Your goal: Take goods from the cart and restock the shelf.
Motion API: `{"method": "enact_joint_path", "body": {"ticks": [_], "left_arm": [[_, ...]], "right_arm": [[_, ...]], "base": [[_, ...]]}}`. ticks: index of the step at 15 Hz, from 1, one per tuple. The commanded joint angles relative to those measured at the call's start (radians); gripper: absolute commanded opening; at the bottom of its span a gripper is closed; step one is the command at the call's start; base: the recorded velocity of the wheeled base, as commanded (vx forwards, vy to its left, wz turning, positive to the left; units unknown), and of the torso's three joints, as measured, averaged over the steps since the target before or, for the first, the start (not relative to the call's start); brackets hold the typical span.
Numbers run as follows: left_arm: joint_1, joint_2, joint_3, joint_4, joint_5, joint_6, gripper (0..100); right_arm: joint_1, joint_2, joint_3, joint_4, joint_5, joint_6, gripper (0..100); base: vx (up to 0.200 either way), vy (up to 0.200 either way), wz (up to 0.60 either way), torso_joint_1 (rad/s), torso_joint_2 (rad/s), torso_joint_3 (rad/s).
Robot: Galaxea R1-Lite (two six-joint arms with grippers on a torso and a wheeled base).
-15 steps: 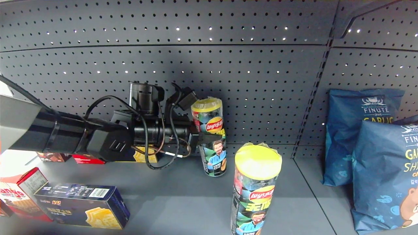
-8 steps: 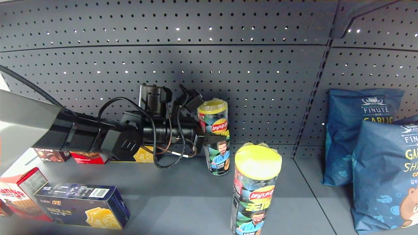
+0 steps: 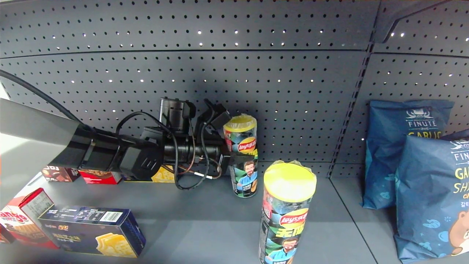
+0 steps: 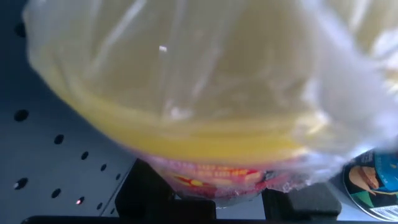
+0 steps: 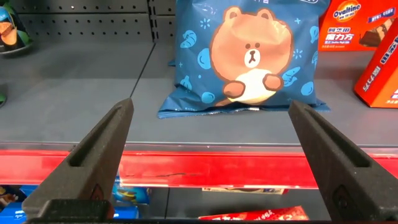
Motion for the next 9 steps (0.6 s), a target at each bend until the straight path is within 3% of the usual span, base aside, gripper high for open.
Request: {"method": "enact_joint_path", "body": {"ticks": [1,5,9], "left_arm": [[-0.009,-0.001,-0.005,0.001,-0.019,-0.001,0],[-0.024,0.01,-0.005,-0.001,-0.062,0.001,0],[-0.027,0.02,-0.011,0.001,-0.101,0.024,0]], "right_arm": [[0.001,0.0,0.0,0.0,0.001,0.0,100],[0.001,0.0,0.0,0.0,0.001,0.0,100],[0.001,0.0,0.0,0.0,0.0,0.001,100]], "base": [[0.0,0.0,0.0,0.0,0.0,0.0],[0.0,0.0,0.0,0.0,0.0,0.0],[0.0,0.0,0.0,0.0,0.0,0.0]]}}
